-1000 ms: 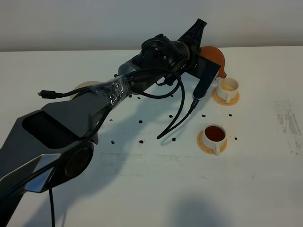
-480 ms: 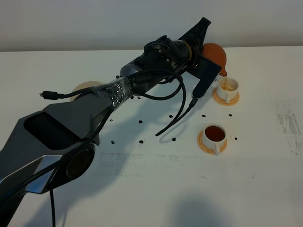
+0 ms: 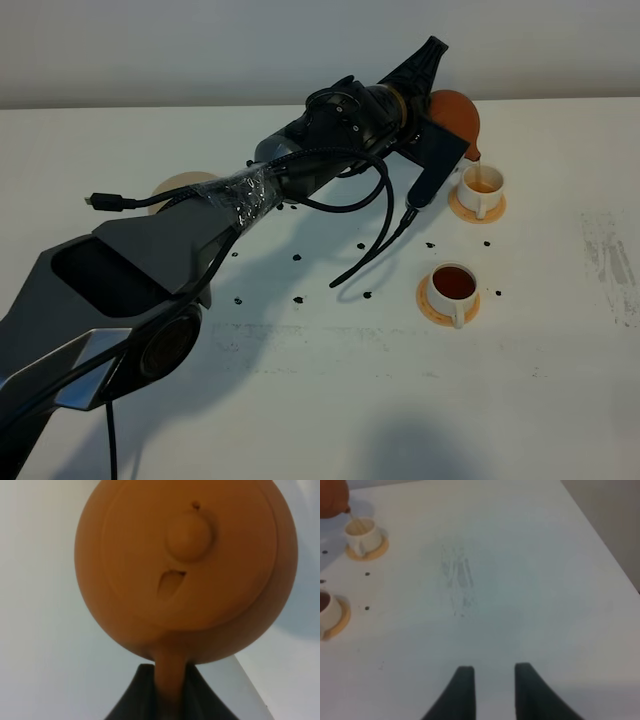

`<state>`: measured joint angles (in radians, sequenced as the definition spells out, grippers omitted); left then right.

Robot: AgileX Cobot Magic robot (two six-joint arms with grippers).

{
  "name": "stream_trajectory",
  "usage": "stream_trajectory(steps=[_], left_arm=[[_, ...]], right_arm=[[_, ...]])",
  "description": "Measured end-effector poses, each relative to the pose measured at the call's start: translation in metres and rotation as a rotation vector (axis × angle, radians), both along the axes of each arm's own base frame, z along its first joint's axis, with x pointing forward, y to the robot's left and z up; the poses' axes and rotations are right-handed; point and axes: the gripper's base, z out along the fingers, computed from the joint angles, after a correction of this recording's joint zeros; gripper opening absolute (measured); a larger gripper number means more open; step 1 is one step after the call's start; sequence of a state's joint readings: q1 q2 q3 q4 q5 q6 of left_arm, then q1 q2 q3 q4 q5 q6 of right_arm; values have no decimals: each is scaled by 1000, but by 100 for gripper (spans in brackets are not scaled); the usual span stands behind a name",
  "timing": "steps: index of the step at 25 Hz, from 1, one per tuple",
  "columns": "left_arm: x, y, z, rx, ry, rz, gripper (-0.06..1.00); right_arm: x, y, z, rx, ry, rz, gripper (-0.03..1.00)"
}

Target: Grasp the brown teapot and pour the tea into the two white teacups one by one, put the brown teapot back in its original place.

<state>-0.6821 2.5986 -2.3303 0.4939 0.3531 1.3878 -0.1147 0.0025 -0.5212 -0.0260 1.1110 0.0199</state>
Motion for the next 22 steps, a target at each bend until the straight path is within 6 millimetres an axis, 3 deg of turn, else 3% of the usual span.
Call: stream_trajectory(steps=[22], left_arm=[[0,-1,0,4,-7,-5,9]], right_arm=[[0,0,0,0,0,0,22]])
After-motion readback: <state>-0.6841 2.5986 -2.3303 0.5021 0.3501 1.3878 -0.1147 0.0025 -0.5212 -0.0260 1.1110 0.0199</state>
